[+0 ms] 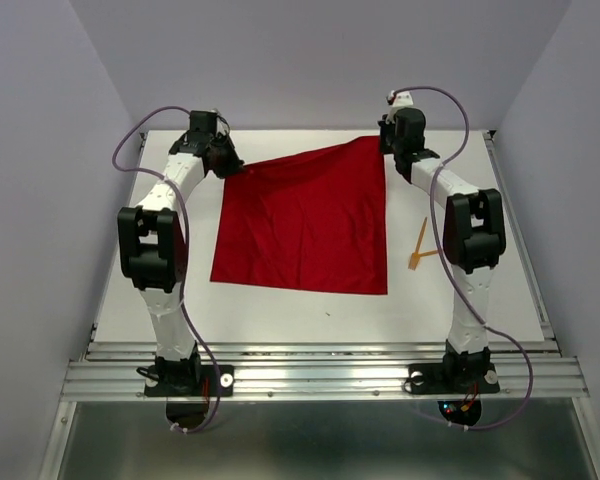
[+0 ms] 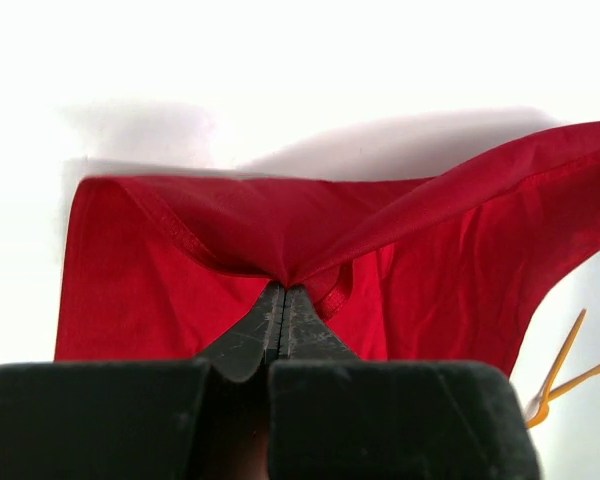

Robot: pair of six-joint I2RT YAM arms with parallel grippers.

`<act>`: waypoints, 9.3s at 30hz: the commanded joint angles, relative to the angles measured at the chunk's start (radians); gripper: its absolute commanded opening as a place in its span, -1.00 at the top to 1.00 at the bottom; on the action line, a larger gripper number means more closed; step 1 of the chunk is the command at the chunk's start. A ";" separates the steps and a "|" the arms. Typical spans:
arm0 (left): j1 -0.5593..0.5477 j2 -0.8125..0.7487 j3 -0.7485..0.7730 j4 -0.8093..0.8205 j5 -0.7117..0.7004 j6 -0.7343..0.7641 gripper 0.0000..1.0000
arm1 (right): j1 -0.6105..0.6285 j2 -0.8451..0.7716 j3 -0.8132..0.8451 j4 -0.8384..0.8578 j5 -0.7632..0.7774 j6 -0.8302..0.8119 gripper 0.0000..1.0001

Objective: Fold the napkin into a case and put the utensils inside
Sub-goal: Flatten out the napkin at the center of the board, then fold and flatten the napkin at the center of the board, then smooth out the rectangle-folded napkin at the center of the board.

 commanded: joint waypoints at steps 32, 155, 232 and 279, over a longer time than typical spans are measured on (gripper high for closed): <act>0.055 -0.378 -0.460 0.069 -0.020 0.026 1.00 | 0.000 -0.586 -0.715 0.003 -0.251 0.114 0.99; -0.026 -0.501 -0.914 0.071 -0.294 -0.215 0.31 | 0.178 -0.669 -0.850 -0.222 -0.077 0.402 0.28; -0.014 -0.635 -0.692 -0.038 -0.285 -0.111 1.00 | 0.107 -0.787 -0.859 -0.199 0.058 0.428 0.99; 0.023 -0.763 -0.954 -0.006 -0.136 -0.156 1.00 | 0.107 -0.939 -1.097 -0.242 0.032 0.450 0.99</act>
